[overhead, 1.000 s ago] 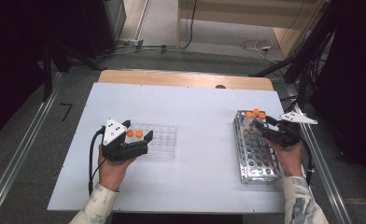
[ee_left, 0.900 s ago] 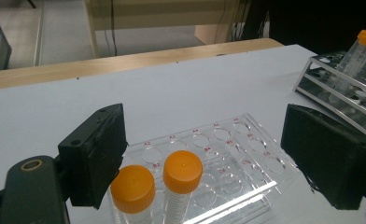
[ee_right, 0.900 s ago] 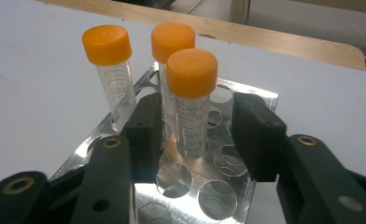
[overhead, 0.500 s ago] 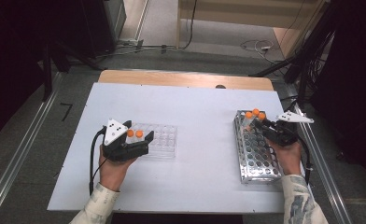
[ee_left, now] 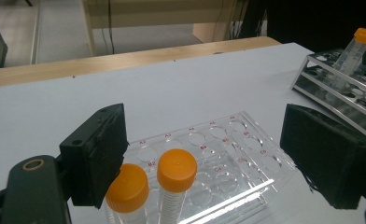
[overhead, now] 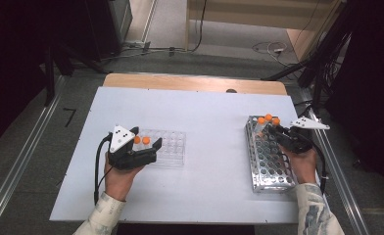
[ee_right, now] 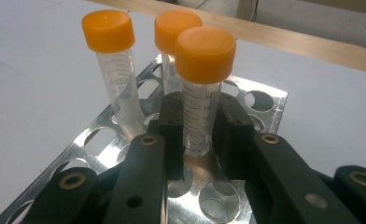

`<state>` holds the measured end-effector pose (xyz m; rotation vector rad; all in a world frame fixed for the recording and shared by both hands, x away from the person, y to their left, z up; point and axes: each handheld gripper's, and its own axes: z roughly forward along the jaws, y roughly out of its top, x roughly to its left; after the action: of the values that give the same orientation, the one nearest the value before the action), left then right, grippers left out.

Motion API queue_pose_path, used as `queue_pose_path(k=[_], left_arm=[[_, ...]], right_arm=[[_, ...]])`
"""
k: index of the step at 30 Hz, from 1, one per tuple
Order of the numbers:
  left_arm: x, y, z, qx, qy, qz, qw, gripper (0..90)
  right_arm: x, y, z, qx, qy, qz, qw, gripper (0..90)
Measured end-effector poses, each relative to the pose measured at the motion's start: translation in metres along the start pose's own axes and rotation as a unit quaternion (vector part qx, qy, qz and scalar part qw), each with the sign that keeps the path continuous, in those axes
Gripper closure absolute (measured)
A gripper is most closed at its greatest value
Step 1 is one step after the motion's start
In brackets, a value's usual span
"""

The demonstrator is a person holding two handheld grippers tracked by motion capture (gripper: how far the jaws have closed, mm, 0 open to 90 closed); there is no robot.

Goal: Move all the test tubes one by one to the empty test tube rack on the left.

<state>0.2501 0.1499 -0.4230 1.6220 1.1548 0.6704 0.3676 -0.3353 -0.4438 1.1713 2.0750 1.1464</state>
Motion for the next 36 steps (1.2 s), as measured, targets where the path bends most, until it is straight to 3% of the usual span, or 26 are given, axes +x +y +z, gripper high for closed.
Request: queue_pose_path(k=[12, 22, 36], left_arm=[[-0.002, 0.000, 0.001, 0.002, -0.004, 0.001, 1.0000, 15.3], [-0.002, 0.000, 0.001, 0.003, -0.006, 0.002, 1.0000, 15.3], [-0.003, 0.001, -0.003, -0.002, -0.007, 0.002, 1.0000, 15.3]], right_arm=[[0.001, 0.011, -0.018, -0.039, -0.007, 0.013, 0.9991, 72.4], [0.011, 0.027, -0.042, -0.076, -0.007, 0.004, 0.9971, 72.5], [0.037, 0.032, -0.064, -0.071, 0.020, -0.004, 0.9973, 72.4]])
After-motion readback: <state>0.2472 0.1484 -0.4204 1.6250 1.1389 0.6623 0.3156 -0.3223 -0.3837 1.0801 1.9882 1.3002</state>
